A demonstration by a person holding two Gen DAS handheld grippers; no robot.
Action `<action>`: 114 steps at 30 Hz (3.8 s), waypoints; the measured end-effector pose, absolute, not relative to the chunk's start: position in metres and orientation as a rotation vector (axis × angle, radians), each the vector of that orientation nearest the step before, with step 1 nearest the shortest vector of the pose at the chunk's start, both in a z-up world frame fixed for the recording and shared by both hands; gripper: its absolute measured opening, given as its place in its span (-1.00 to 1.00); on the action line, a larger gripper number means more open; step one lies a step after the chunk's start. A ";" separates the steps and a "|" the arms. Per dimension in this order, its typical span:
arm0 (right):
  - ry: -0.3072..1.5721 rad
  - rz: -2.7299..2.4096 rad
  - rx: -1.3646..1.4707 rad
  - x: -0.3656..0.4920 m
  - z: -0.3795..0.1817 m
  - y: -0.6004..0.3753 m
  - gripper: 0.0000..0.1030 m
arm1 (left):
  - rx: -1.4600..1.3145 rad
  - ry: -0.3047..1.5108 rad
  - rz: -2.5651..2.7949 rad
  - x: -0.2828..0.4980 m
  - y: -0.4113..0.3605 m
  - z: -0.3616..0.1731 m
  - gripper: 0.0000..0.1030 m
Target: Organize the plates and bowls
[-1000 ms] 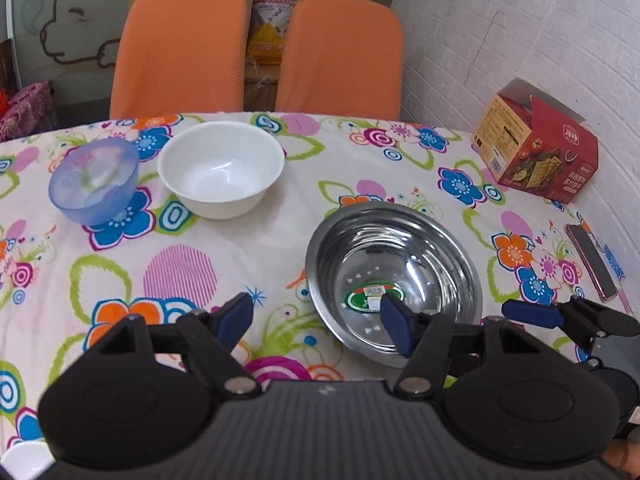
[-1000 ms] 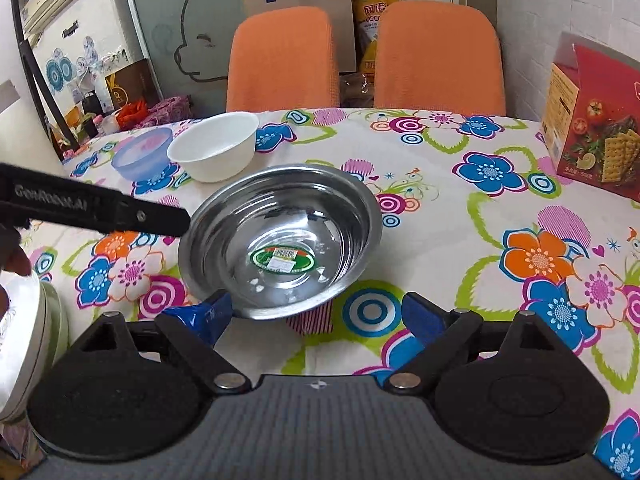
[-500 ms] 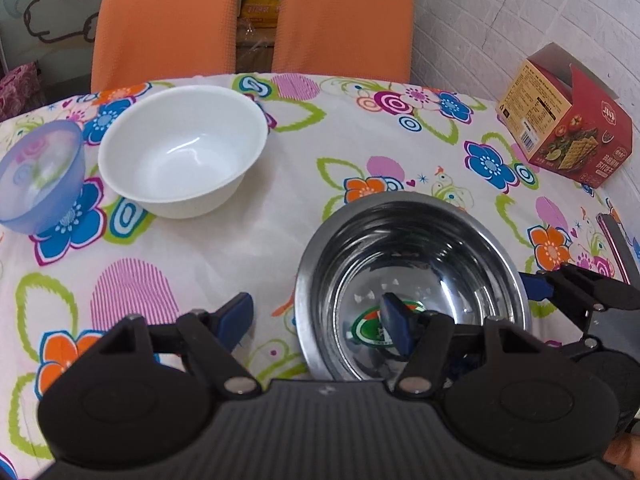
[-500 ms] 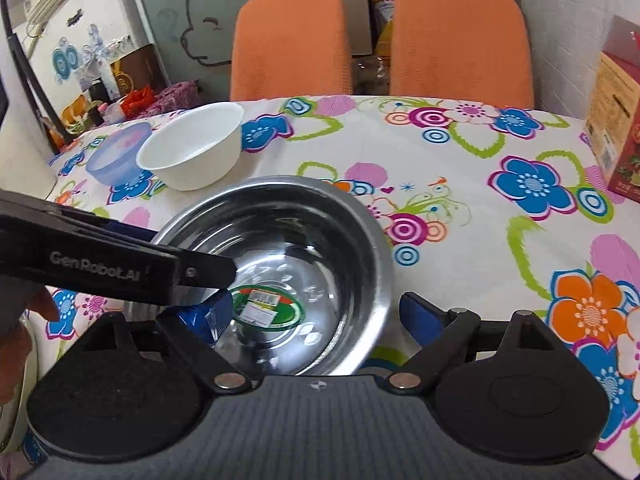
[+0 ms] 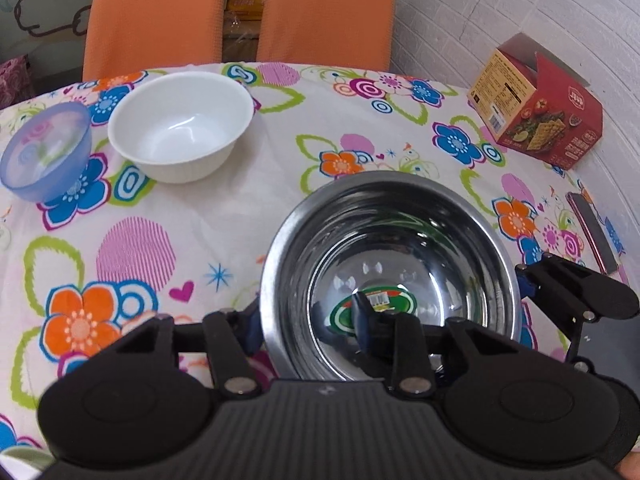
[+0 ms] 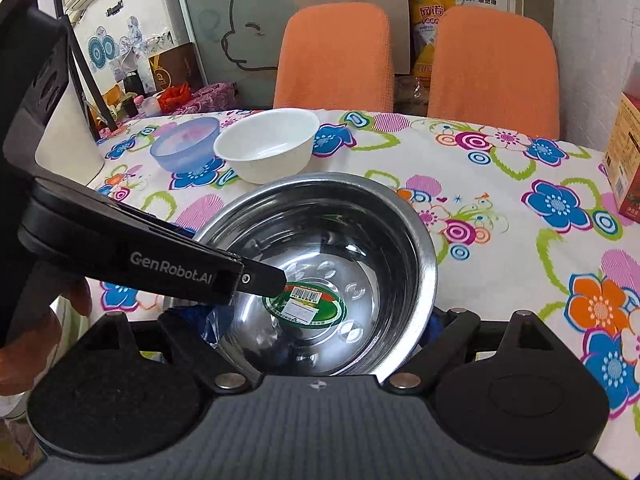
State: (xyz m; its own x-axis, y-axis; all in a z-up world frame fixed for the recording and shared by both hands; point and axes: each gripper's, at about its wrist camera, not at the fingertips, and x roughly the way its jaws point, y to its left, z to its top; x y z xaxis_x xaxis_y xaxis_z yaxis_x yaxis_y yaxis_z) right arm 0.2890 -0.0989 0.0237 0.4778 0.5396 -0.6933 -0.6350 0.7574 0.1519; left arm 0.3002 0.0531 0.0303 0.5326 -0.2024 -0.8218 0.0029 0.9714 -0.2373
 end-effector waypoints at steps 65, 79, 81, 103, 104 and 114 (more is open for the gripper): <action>0.970 0.520 -0.355 0.452 0.008 0.065 0.53 | -0.278 0.861 0.073 0.206 0.193 0.048 0.83; 1.034 0.601 -0.478 0.426 0.043 0.040 0.54 | -0.410 0.843 0.045 0.300 0.200 0.056 0.86; 1.026 0.602 -0.445 0.434 0.037 0.044 0.54 | -0.423 0.843 0.077 0.314 0.199 0.055 0.87; 0.882 0.706 -0.280 0.453 0.023 0.028 0.54 | -0.951 0.884 0.254 0.384 0.208 0.036 0.72; 0.879 0.716 -0.294 0.452 0.022 0.031 0.54 | -0.947 0.898 0.256 0.390 0.206 0.033 0.66; 0.840 0.865 -0.377 0.439 0.017 0.048 0.44 | -0.866 1.037 0.217 0.425 0.202 0.012 -0.59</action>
